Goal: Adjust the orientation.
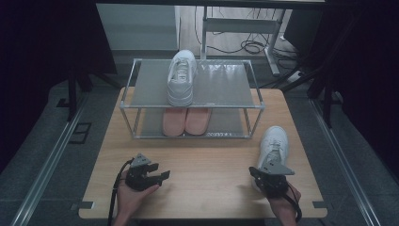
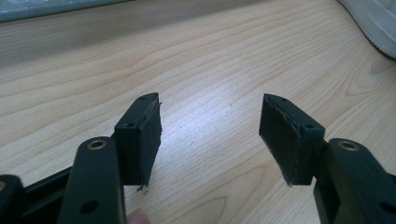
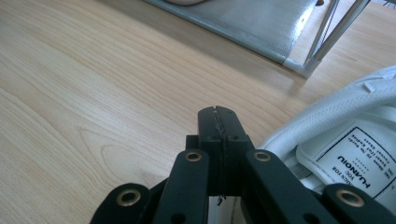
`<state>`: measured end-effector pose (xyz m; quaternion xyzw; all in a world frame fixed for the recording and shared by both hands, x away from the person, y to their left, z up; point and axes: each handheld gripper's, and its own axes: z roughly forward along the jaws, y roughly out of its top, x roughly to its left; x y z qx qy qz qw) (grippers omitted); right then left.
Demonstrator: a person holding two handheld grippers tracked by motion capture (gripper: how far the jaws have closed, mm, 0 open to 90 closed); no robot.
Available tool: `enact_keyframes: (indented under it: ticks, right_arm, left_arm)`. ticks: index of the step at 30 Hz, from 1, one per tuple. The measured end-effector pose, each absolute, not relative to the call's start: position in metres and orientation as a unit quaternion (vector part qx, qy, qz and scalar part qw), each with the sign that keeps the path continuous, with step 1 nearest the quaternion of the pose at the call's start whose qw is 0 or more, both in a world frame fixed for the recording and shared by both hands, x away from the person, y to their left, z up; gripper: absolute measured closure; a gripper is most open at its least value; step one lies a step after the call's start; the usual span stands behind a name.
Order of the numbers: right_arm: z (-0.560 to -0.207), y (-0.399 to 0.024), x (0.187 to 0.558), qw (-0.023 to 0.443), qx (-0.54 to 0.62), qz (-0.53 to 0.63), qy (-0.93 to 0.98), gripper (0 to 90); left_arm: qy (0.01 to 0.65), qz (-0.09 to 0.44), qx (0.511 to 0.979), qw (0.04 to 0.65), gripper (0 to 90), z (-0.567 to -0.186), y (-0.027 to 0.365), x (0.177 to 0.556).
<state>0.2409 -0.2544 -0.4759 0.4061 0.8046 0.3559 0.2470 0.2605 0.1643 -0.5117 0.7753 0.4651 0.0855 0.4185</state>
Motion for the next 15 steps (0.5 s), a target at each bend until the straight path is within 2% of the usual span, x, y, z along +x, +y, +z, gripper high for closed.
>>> enact_keyframes:
  ticks: [15]
  right_arm:
    - [-0.483,-0.264,0.225,0.247,0.421,0.35,0.799,90.0]
  left_arm:
    - [0.464,0.084,0.776,0.419,39.5,-0.512,0.164,0.261]
